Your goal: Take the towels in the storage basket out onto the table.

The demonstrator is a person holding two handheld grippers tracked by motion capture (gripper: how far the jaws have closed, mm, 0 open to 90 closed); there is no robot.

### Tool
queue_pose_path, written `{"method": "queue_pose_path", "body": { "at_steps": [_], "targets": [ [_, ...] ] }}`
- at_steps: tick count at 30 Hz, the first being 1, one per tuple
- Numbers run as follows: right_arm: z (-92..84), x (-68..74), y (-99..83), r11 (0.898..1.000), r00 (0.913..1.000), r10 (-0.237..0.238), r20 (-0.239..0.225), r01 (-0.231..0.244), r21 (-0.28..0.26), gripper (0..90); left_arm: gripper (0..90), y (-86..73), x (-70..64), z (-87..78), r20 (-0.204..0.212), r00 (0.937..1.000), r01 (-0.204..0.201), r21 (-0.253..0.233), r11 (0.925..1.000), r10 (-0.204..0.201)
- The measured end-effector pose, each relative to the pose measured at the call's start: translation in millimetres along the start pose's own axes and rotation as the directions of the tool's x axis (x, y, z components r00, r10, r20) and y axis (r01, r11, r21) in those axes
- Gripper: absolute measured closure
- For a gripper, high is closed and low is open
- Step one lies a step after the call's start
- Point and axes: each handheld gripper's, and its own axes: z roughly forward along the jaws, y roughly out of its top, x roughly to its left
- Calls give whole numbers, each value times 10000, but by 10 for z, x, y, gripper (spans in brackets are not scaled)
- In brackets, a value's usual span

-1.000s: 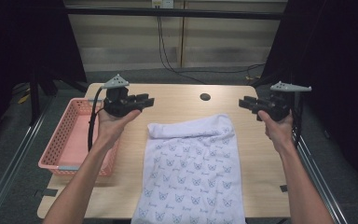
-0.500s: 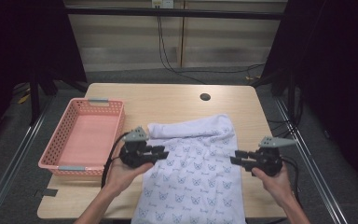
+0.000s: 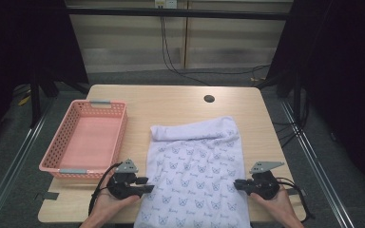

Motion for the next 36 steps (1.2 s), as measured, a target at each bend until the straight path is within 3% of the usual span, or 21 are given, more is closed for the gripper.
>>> {"method": "queue_pose_path", "body": {
  "at_steps": [4, 6, 7, 10, 12, 15, 17, 18, 19, 21, 22, 24, 26, 28, 29, 32, 34, 36],
  "targets": [
    [-84, -10, -57, 9995, 9998, 190, -2, -190, 241, 900, 595, -1, -118, 62, 171, 9977, -663, 248, 9975, 659],
    [-139, 15, -121, 9993, 9997, 211, -104, -207, 319, 900, 697, -35, -176, 51, 345, 9950, -949, 393, 9947, 936],
    [-167, 35, -151, 9992, 9993, 194, -318, -182, 369, 900, 793, -45, -194, 44, 445, 9946, -963, 465, 9943, 942],
    [-221, 124, -224, 9989, 9963, 12, -865, 29, 475, 900, 863, -90, -308, 15, 554, 9900, -1335, 743, 9883, 1296],
    [-245, 198, -236, 9976, 9909, -182, -1333, 269, 634, 900, 870, -132, -345, -27, 835, 9908, -1143, 954, 9888, 1065],
    [-279, 290, -235, 9955, 9815, -445, -1865, 592, 737, 897, 871, -229, -385, -106, 1476, 9846, -1111, 1176, 9868, 933],
    [-305, 323, -228, 9961, 9801, -506, -1920, 633, 610, 842, 858, -231, -396, -136, 1722, 9823, -887, 836, 9925, 733],
    [-321, 317, -213, 9984, 9814, -361, -1884, 437, 361, 792, 830, -212, -379, -135, 2062, 9769, -700, 653, 9954, 551],
    [-325, 293, -191, 9995, 9824, -283, -1845, 309, 110, 777, 803, -178, -362, -134, 2032, 9776, -662, 498, 9966, 548],
    [-318, 229, -131, 9996, 9865, -188, -1626, 149, -253, 740, 663, -60, -307, -111, 1568, 9870, -388, 168, 9991, 357],
    [-293, 184, -92, 9986, 9878, -114, -1554, 33, -520, 740, 641, 32, -257, -90, 1444, 9894, -143, -184, 9997, 168],
    [-216, 116, 1, 9977, 9898, -150, -1413, 54, -679, 726, 647, 275, -111, -33, 997, 9949, 225, -582, 9981, -166],
    [-129, 60, 63, 9975, 9912, -163, -1314, 72, -697, 728, 662, 461, -23, -13, 868, 9961, 235, -1079, 9939, -141],
    [-43, 1, 95, 9969, 9924, -205, -1210, 110, -784, 725, 657, 624, 124, -1, 407, 9989, 280, -1495, 9884, -222],
    [-19, -14, 99, 9972, 9932, -208, -1146, 124, -740, 723, 656, 696, 241, 0, 372, 9962, 841, -1717, 9816, -789],
    [38, -40, 78, 9979, 9951, -262, -956, 204, -607, 716, 633, 806, 435, 2, 43, 9921, 1241, -1950, 9729, -1257],
    [52, -18, 42, 9989, 9965, -311, -780, 283, -371, 704, 601, 865, 518, 22, -503, 9903, 1177, -1928, 9742, -1296],
    [50, -10, 21, 9990, 9959, -307, -850, 278, -348, 700, 583, 914, 618, 55, -635, 9844, 1500, -1863, 9710, -1642]
  ]
}}
